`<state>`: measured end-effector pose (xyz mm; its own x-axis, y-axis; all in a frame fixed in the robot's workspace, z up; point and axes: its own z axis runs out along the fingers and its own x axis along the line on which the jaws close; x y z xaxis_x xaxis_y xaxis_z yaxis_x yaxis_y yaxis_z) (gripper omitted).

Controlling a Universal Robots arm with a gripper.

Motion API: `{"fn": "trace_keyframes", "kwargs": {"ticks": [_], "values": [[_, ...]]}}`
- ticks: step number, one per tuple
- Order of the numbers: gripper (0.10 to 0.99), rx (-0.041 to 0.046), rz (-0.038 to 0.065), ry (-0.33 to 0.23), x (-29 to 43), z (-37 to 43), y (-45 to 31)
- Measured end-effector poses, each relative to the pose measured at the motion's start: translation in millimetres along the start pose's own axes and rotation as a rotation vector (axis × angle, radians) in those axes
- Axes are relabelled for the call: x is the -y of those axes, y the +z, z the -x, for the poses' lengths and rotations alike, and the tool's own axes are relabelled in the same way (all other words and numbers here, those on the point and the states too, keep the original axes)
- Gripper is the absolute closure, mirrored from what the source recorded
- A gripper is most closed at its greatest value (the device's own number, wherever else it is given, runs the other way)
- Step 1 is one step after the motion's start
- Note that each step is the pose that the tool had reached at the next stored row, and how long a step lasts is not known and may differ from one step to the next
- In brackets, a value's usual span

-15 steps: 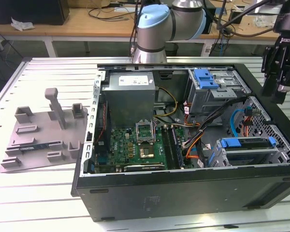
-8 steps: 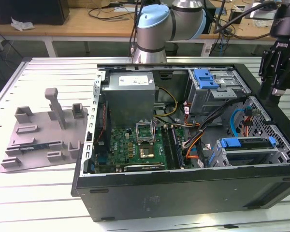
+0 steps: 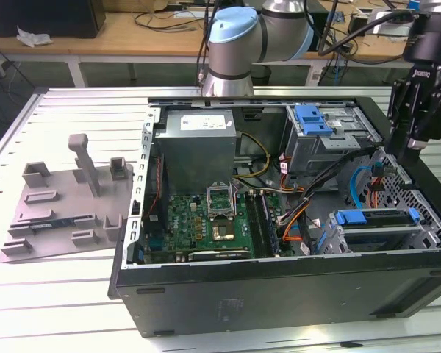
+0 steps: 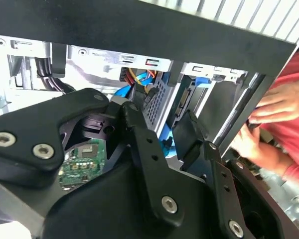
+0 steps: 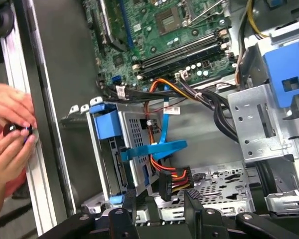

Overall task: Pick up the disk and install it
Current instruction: 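Insert the first disk wire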

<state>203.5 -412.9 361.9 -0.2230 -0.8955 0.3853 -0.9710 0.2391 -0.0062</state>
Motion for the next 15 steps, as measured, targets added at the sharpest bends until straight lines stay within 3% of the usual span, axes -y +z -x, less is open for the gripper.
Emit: {"fn": "trace_keyframes", "kwargs": {"ticks": [8, 15], "values": [[0.580, -0.0017, 0.000, 0.000, -0.1, 0.0, 0.0], [0.580, -0.0119, 0.000, 0.001, -5.8, 3.2, 3.0]]}}
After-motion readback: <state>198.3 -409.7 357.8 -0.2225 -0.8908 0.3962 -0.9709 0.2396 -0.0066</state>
